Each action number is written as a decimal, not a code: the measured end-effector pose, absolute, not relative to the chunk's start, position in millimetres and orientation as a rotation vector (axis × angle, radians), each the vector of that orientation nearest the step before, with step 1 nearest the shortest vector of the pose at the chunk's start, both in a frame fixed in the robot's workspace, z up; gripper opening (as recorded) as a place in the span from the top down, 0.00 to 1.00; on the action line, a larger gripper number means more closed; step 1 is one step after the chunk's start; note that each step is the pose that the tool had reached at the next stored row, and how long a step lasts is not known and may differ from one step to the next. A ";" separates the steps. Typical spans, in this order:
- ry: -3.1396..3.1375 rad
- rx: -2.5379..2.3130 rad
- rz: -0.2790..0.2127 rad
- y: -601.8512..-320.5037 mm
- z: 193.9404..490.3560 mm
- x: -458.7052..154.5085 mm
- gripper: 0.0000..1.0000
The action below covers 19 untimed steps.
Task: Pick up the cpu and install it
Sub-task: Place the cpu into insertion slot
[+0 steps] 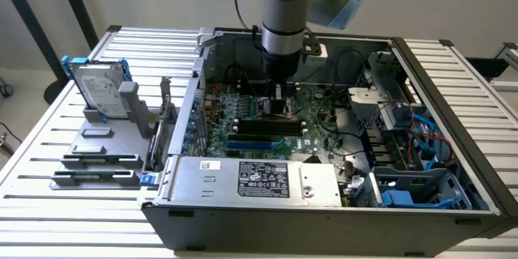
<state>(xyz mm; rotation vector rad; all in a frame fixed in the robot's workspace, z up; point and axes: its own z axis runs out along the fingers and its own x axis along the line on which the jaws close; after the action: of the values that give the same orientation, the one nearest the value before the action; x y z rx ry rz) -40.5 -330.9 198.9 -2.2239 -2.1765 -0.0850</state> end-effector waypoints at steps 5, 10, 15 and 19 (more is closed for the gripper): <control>-2.177 -2.224 -0.085 -330.9 206.3 -40.9 0.37; -2.175 -2.222 -0.089 -330.9 213.2 -44.4 0.37; -2.171 -2.218 -0.097 -330.9 219.4 -53.7 0.37; -2.168 -2.215 -0.102 -330.9 221.9 -66.6 0.53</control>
<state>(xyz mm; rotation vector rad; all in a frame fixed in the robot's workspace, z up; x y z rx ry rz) -66.6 -330.9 221.9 -2.2154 -2.1678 -0.1023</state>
